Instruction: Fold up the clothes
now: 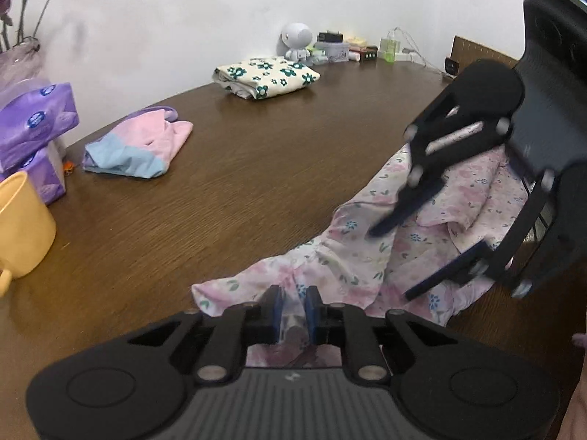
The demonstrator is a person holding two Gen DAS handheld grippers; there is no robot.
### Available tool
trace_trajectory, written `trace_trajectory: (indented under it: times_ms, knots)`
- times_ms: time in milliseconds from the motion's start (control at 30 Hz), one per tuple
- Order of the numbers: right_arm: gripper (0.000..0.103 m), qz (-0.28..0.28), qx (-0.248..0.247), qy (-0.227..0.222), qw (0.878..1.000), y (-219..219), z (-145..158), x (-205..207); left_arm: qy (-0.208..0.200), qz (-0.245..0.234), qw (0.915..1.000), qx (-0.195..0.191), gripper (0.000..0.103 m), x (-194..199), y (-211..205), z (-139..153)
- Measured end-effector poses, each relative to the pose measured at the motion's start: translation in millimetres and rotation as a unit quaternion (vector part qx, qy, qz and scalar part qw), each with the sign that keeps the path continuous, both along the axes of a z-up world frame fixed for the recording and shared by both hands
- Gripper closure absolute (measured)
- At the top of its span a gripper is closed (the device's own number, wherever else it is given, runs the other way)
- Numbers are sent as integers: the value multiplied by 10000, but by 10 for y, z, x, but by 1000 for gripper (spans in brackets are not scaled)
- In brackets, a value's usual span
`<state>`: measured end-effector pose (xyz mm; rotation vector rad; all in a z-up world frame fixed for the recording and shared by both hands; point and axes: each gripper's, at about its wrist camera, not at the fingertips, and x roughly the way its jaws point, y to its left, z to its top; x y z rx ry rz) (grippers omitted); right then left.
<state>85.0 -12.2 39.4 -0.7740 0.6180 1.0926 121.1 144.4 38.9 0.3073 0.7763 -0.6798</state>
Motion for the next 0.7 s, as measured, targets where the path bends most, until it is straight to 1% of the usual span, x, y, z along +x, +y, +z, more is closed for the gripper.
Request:
trace_trajectory:
  times_ms: [67,167,200,333,433,500,533,633,667,700]
  knots:
    - [64,-222,201,102,9995,-147,59,-11,-39,21,10000,-71,90,-42,40,-26]
    - [64,-641,371,234,9970,-382,64,-8,-185,-3,9998,-31,90,-98,40,-46]
    - [64,-812,428,284,9954,-468,54,-4,-217,-13,9998,-11,90,-113,32,-38]
    - [64,-1462,922,398,9842,-740,66,73,-321,-102,9994,113,89,-147,11,-17]
    - [64,-1806,1073,412,9768,-771,86,195,-361,-130,9991,191,89,-154,-6,-8]
    - [69,-1845,981,526,9765,-724,10,257,-348,-62,9993,147,88,-170,13,24]
    - [72,-1864,935,584,9763,-701,-29,288,-309,24,9995,95,87,-173,38,48]
    - [72,-1921,798,755,9752,-630,-144,381,-157,521,9985,-27,72,-179,143,120]
    - [72,-1940,751,812,9747,-607,-182,412,-79,757,9971,-13,70,-172,179,128]
    - [72,-1920,757,840,9748,-607,-202,401,26,922,9957,-43,69,-159,212,126]
